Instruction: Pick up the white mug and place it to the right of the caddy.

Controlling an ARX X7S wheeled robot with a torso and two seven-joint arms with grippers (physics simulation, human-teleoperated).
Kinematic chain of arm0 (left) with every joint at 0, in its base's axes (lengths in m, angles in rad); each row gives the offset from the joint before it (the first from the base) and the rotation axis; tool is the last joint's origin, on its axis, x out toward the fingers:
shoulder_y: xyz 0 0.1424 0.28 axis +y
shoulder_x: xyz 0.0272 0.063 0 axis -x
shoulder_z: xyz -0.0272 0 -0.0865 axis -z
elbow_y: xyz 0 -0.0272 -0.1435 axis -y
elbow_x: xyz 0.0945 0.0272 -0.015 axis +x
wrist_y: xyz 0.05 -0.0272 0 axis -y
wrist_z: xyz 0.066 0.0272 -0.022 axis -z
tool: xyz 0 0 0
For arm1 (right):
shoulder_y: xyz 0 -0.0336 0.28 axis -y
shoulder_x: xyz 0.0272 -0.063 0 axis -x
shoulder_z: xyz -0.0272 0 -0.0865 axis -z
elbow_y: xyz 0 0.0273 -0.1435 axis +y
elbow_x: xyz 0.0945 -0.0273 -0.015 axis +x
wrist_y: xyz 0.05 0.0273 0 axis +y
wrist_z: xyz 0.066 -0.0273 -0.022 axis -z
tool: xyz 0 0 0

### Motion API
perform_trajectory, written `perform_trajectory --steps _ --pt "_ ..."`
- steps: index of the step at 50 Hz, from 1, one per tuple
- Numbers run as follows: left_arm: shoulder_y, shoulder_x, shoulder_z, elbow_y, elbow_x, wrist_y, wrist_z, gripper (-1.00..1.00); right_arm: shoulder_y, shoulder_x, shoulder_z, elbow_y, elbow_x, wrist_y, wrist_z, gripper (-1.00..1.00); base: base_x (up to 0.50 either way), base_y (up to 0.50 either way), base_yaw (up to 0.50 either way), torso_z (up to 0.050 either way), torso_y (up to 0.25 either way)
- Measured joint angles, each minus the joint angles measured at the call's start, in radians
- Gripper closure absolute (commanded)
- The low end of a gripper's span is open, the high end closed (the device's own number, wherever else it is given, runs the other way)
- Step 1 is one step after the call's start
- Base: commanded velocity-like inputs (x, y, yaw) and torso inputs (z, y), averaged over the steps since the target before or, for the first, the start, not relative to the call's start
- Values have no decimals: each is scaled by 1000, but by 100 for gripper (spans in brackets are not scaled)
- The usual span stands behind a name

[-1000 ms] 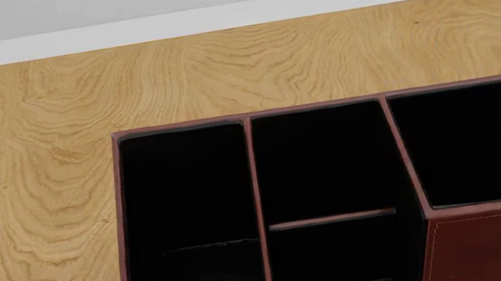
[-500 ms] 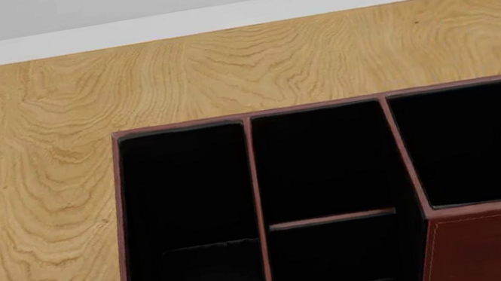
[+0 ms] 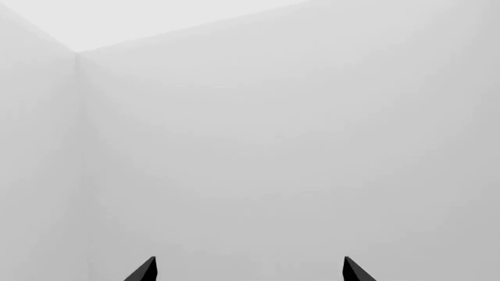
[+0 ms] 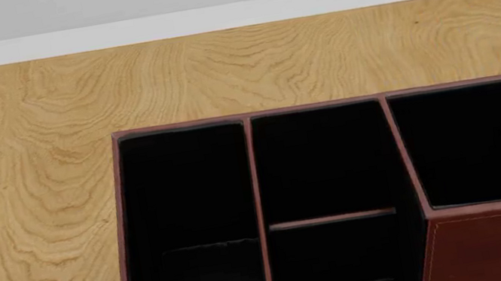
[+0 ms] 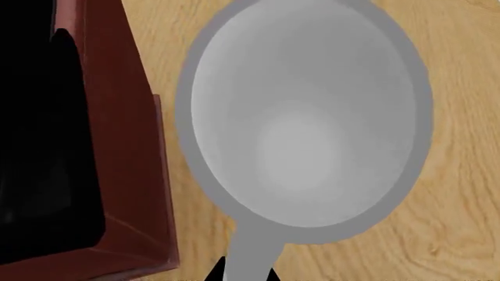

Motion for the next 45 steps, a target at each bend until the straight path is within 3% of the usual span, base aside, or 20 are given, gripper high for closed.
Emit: perform_trajectory --steps 45 --pt "-12 -9 14 3 -10 7 -16 -100 -50 -92 -45 145 -77 -48 -57 100 0 0 0 0 0"
